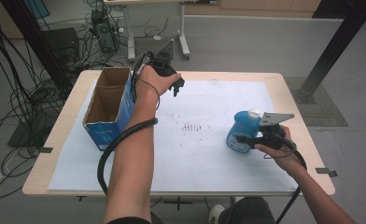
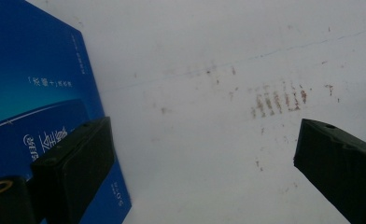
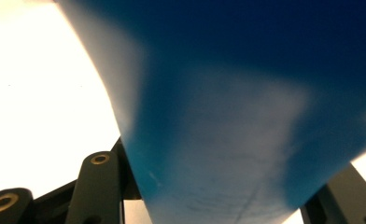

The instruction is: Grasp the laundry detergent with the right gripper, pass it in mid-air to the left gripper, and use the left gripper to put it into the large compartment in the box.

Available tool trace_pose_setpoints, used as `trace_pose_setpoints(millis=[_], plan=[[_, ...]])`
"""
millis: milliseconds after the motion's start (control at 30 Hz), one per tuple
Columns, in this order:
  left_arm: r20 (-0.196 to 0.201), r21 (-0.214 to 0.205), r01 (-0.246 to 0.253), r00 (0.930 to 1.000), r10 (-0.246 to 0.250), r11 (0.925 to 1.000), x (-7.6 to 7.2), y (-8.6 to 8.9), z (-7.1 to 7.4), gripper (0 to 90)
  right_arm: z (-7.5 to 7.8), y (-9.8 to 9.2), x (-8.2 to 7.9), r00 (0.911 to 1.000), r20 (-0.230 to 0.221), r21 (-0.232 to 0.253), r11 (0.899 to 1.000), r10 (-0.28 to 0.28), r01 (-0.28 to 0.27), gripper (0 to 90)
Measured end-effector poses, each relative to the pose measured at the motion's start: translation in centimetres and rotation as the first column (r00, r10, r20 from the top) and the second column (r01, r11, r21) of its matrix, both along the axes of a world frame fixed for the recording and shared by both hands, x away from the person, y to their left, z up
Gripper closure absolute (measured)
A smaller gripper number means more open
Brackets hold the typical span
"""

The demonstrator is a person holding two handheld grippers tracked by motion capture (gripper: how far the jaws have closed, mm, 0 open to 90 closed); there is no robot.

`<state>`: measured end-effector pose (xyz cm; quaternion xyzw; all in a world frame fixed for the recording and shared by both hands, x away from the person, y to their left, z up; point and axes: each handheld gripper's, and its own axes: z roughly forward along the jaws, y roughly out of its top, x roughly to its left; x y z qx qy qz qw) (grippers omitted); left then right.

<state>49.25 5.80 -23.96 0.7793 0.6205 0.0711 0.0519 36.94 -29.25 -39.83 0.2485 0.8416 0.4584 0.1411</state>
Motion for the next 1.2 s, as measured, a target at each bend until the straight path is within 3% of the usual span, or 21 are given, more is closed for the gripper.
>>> trace_pose_setpoints(millis=[1200], plan=[[0.017,-0.002,0.0,0.9999,0.0,1.0,-0.26,0.28,0.93,5.8,0.04,0.13,-0.12,1.0,0.007,-0.007,1.0,-0.002,0.002,44.5]])
